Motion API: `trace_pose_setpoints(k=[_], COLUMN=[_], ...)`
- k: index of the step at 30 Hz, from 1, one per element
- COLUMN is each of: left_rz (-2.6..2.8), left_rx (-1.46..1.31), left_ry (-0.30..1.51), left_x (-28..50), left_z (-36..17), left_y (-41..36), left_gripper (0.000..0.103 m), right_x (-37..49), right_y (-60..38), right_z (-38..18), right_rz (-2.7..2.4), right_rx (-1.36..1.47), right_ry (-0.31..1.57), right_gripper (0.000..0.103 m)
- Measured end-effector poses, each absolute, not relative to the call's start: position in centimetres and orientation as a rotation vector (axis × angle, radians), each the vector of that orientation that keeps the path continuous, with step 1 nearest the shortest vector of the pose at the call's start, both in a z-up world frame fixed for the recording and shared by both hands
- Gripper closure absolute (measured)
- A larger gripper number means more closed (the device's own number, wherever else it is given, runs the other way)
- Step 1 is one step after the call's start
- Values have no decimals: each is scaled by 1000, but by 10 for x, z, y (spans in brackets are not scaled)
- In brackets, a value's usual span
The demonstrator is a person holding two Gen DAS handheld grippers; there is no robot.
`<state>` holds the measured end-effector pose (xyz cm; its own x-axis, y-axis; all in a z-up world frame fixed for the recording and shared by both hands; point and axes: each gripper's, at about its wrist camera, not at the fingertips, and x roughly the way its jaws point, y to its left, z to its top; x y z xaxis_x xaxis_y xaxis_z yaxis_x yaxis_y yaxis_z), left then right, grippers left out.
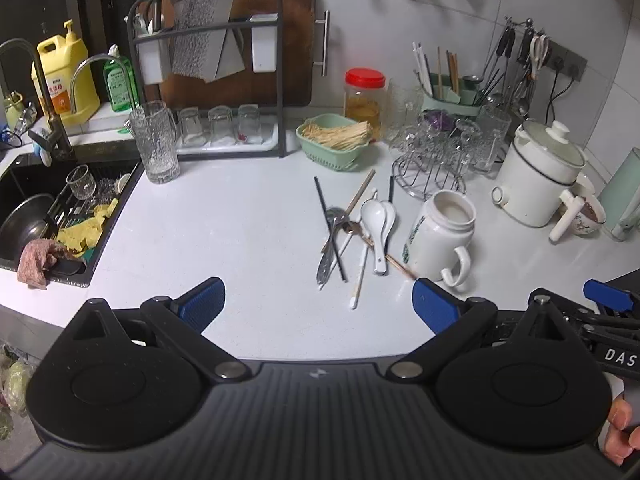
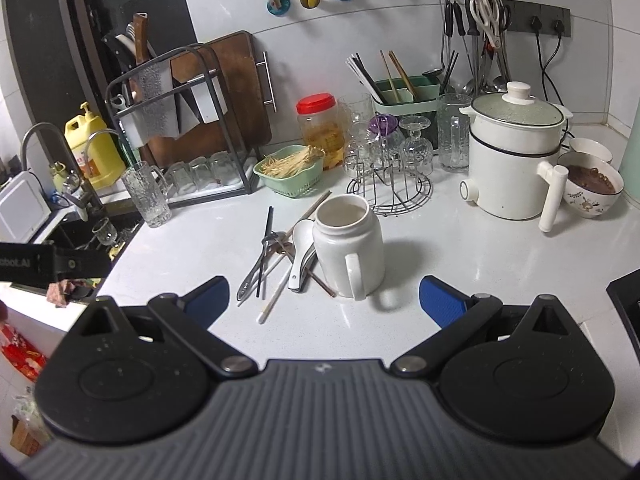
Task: Organize utensils
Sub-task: 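Move the left tool toward the pile of utensils beside the white mug, then grasp the metal spoon with the left tool while the right tool grips the white mug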
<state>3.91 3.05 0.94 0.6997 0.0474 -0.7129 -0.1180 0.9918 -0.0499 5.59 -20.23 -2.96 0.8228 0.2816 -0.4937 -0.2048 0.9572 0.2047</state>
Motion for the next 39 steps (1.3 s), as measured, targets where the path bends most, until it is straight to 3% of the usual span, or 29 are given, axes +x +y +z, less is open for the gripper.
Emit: trace_pose_setpoints(k=[23, 39], left_rz=[85, -40], left_rx=[-140, -135], left_ry=[804, 881], left_x=[25, 90], left_z=[-20, -38], left_y=[12, 24], left_gripper=[2, 2], right_x=[54, 92], right_y=[-199, -192], right_z=[-33, -41], right_rz=[296, 296], right_rx=[122, 142], right_ry=[541, 581], right_gripper=[0, 4])
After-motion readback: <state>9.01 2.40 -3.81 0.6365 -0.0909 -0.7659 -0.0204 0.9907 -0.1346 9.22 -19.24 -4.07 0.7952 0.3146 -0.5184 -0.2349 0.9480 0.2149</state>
